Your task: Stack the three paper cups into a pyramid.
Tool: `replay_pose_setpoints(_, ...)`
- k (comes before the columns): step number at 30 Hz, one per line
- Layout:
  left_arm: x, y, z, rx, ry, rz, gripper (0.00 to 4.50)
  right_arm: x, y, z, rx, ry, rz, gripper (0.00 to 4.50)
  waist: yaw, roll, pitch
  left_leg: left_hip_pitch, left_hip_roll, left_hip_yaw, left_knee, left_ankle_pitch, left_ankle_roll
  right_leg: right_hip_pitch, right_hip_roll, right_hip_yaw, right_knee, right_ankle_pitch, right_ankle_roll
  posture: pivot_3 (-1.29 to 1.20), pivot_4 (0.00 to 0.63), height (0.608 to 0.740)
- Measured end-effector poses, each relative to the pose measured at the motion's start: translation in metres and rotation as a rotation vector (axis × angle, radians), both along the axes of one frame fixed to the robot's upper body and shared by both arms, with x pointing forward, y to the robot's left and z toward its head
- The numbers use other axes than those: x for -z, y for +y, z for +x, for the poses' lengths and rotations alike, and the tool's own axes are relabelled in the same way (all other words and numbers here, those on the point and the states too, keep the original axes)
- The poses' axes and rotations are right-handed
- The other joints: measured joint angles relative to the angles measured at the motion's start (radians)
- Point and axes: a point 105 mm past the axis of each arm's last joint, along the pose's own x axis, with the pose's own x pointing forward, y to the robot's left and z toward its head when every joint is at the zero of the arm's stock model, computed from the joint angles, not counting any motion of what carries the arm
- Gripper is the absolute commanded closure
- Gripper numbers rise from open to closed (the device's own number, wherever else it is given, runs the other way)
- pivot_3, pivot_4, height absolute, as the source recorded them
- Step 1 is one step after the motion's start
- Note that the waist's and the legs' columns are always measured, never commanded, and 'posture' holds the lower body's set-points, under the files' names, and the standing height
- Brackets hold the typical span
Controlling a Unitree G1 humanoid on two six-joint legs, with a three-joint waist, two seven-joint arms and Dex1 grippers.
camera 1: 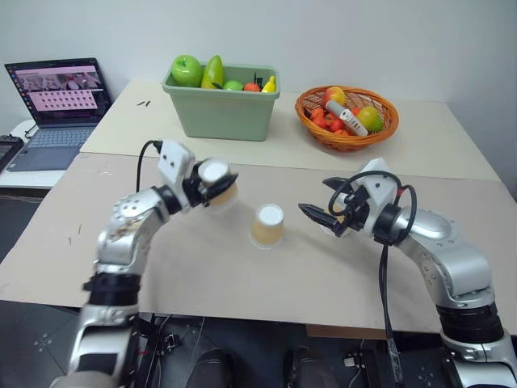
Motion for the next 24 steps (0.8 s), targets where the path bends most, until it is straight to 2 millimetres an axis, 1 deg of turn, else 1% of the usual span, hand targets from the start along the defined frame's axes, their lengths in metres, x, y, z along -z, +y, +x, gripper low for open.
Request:
replay_pose_setpoints(3,0.018,-0.003,-0.022,0.126,0.061,0.107,2.06,0.000,0.001,0.000,-0.002,-0.001,-0.001,0.00,0.003,0.000,0.000,0.000,0.000,0.000,0.001,0.000,0.000,0.000,0.000,0.001,0.000,0.000,0.000,0.00,0.150,0.708)
replay_pose_setpoints(7,0.032,-0.011,-0.031,0.214,0.094,0.153,2.06,0.000,0.001,0.000,0.000,-0.001,-0.001,0.00,0.007,0.000,0.000,0.000,0.000,0.000,0.001,0.000,0.000,0.000,0.000,0.001,0.001,0.000,0.000,0.00,0.150,0.708)
replay_pose_setpoints(10,0.038,-0.015,-0.027,0.226,0.093,0.169,2.06,0.002,-0.001,0.000,0.008,0.004,0.000,0.00,0.008,0.000,0.000,0.000,0.000,0.000,0.001,0.000,0.000,0.000,0.000,0.001,0.000,0.000,0.000,0.00,0.150,0.708)
replay_pose_setpoints(13,0.046,-0.023,-0.023,0.246,0.095,0.172,2.06,0.005,-0.004,-0.002,0.024,0.010,0.002,0.00,0.010,0.000,0.000,-0.001,0.000,0.000,0.001,0.000,0.000,0.000,0.000,0.000,0.000,0.000,0.000,0.00,0.150,0.708)
replay_pose_setpoints(18,0.048,-0.035,-0.012,0.279,0.055,0.182,2.06,0.002,-0.008,-0.004,0.044,-0.006,-0.004,0.00,0.009,0.000,0.000,0.000,0.000,0.000,0.001,0.000,0.000,0.000,0.000,0.000,0.001,0.000,0.000,0.00,0.150,0.708)
replay_pose_setpoints(24,0.047,-0.042,0.002,0.291,0.015,0.194,2.06,0.000,-0.012,-0.004,0.061,-0.015,-0.002,0.00,0.009,0.000,0.000,0.000,0.000,0.000,0.002,0.000,0.001,0.000,0.000,0.000,0.001,0.000,0.000,0.00,0.150,0.708)
